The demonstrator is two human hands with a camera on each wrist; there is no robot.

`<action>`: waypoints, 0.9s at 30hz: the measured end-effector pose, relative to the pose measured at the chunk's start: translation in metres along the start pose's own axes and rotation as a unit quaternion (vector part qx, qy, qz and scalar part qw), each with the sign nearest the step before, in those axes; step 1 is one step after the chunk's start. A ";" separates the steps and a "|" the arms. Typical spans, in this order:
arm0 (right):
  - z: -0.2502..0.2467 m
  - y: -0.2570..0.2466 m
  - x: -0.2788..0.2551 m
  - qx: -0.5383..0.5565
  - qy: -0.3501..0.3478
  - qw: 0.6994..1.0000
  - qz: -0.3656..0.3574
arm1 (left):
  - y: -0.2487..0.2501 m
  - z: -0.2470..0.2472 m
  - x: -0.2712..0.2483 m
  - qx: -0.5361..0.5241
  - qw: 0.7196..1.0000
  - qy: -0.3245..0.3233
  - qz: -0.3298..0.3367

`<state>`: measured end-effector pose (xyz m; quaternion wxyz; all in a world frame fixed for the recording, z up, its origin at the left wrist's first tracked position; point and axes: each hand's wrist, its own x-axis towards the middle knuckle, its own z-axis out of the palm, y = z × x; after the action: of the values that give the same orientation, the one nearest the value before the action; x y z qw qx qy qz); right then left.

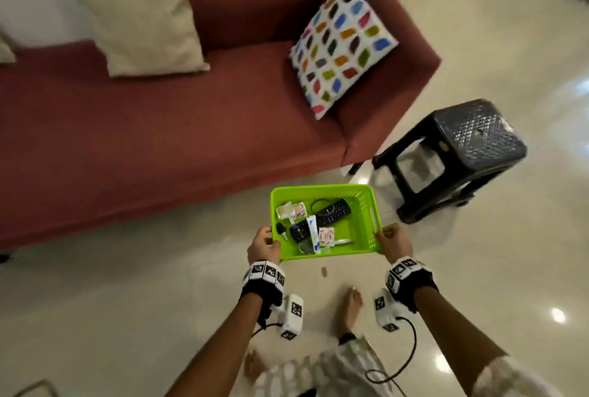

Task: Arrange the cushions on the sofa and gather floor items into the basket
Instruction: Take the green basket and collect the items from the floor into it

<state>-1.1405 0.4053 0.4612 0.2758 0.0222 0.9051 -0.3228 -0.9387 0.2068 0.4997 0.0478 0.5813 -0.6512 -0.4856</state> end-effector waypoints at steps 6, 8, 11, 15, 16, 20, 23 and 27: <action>-0.118 0.017 0.059 -0.089 -0.023 0.996 0.020 | 0.112 0.102 -0.004 0.076 0.992 -0.062 0.081; -0.156 0.025 0.082 -0.079 -0.010 0.996 0.034 | 0.153 0.145 -0.003 0.086 0.989 -0.067 0.100; -0.210 0.031 0.116 -0.051 0.005 0.997 0.060 | 0.209 0.213 0.008 0.069 0.989 -0.079 0.104; -0.271 0.036 0.170 -0.002 0.061 0.994 0.095 | 0.274 0.304 0.023 0.027 0.987 -0.097 0.128; -0.284 0.035 0.188 0.013 0.073 0.992 0.104 | 0.293 0.329 0.026 0.028 0.985 -0.097 0.137; -0.316 0.032 0.254 0.056 0.108 0.983 0.137 | 0.350 0.414 0.037 0.020 0.982 -0.118 0.143; -0.330 0.029 0.312 0.112 0.122 0.971 0.173 | 0.385 0.484 0.057 0.048 0.976 -0.166 0.129; -0.333 0.025 0.380 0.180 0.138 0.951 0.209 | 0.409 0.554 0.078 0.081 0.950 -0.275 0.121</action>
<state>-1.6182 0.5718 0.4646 0.2011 0.3048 0.8361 -0.4094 -1.6009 0.4033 0.4517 -0.1214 0.3437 -0.7417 -0.5630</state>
